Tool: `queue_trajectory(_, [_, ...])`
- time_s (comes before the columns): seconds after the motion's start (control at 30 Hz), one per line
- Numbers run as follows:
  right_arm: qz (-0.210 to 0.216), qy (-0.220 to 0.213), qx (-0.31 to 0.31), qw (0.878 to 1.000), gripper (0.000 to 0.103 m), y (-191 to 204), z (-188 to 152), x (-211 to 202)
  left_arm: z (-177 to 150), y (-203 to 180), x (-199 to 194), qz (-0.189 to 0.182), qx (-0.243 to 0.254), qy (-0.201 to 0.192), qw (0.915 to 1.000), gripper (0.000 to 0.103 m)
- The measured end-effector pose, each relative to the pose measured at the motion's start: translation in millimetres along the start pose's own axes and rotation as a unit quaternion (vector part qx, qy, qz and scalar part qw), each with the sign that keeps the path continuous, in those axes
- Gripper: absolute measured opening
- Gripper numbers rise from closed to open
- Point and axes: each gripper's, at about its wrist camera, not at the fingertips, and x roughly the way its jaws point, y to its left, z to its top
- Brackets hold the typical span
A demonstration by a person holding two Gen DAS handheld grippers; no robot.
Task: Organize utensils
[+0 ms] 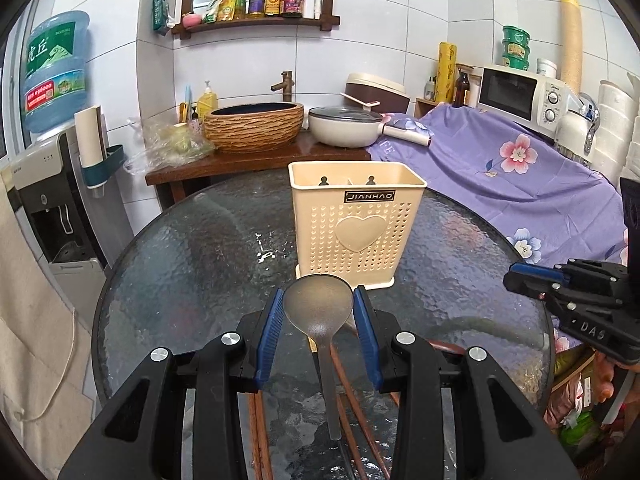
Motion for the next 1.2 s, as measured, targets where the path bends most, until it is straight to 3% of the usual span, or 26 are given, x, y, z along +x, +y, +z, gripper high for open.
queue_trajectory(0.03, [0.0, 0.002, -0.002, 1.0, 0.027, 1.8, -0.5, 3.1, -0.2, 1.1, 0.0, 0.001, 0.0, 0.0, 1.0, 0.035])
queue_trajectory(0.07, [0.0, 0.004, -0.003, 1.0, 0.042, 2.9, -0.9, 7.0, -0.3, 2.0, -0.1, 0.002, -0.001, -0.001, 1.0, 0.035])
queue_trajectory(0.13, [-0.001, 0.004, -0.002, 1.0, 0.05, 3.7, -1.6, 12.4, -0.6, 4.4, -0.2, 0.003, -0.003, -0.001, 1.0, 0.035])
queue_trajectory(0.47, [0.023, 0.052, -0.002, 0.998, 0.05, 8.9, -15.6, 49.5, -4.8, 10.8, 0.5, 0.003, -0.014, 0.002, 0.9999, 0.035])
queue_trajectory(0.8, [-0.005, 0.098, -0.025, 0.995, 0.05, 49.8, -60.5, 66.2, -9.4, 15.3, 2.8, -0.002, -0.019, 0.007, 0.9998, 0.035])
queue_trajectory(1.2, [-0.03, 0.126, -0.009, 0.992, 0.05, 55.8, -76.0, 91.0, -11.9, 20.4, 5.1, -0.008, -0.018, 0.006, 0.9998, 0.035])
